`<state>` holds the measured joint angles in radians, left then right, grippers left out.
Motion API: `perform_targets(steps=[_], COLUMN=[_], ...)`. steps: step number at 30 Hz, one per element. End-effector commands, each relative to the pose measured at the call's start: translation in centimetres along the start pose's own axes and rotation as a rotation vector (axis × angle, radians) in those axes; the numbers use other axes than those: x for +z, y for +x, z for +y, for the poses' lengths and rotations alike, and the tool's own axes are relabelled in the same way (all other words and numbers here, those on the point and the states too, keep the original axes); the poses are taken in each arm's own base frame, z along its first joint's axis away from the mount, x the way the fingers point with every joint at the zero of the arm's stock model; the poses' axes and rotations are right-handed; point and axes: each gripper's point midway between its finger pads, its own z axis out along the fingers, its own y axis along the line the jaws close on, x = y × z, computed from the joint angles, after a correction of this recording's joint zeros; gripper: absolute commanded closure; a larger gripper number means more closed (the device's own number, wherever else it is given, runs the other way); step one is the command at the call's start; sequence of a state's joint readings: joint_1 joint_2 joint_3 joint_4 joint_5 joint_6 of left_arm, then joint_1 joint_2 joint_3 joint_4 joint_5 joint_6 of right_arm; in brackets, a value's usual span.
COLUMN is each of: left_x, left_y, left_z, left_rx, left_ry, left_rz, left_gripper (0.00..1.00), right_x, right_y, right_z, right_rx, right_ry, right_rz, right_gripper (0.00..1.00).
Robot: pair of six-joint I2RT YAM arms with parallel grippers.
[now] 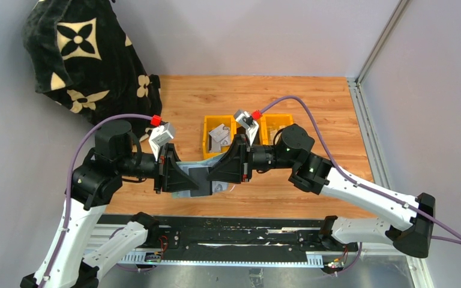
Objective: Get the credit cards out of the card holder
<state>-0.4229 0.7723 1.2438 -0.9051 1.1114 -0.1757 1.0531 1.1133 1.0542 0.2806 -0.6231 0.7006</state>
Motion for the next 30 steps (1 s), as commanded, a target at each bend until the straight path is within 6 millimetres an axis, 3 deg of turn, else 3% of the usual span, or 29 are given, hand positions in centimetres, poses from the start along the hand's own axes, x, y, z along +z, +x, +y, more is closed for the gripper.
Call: perform_targets(steps=[1, 11, 18, 22, 26, 27, 30], left_x=[-0.3, -0.4, -0.4, -0.4, -0.4, -0.4, -0.4], left_y=[-0.5, -0.8, -1.0, -1.2, -1.2, -1.2, -1.3], left_z=[-2.0, -2.3, -2.4, -2.5, -2.4, -2.3, -2.4], left_rx=[0.012, 0.021, 0.023, 0.029, 0.028, 0.026, 0.028], left_ry=[0.081, 0.084, 0.086, 0.082, 0.079, 0.079, 0.080], left_rz=[-0.001, -0.008, -0.014, -0.020, -0.022, -0.022, -0.022], left_gripper=[0.89, 0.93, 0.94, 0.94, 0.94, 0.94, 0.94], right_x=[0.4, -1.2, -1.1, -0.8, -0.5, -0.5, -0.6], right_y=[-1.4, -2.9, -2.9, -2.7, -2.5, -2.5, -2.4], right_z=[1.3, 2.4, 2.2, 2.4, 2.1, 2.1, 2.0], right_rx=[0.005, 0.001, 0.013, 0.014, 0.022, 0.022, 0.019], right_ry=[-0.088, -0.107, -0.106, -0.124, -0.118, -0.121, -0.120], right_rz=[-0.045, -0.114, -0.109, -0.085, -0.069, -0.068, -0.068], right_gripper=[0.73, 0.77, 0.98, 0.77, 0.75, 0.78, 0.99])
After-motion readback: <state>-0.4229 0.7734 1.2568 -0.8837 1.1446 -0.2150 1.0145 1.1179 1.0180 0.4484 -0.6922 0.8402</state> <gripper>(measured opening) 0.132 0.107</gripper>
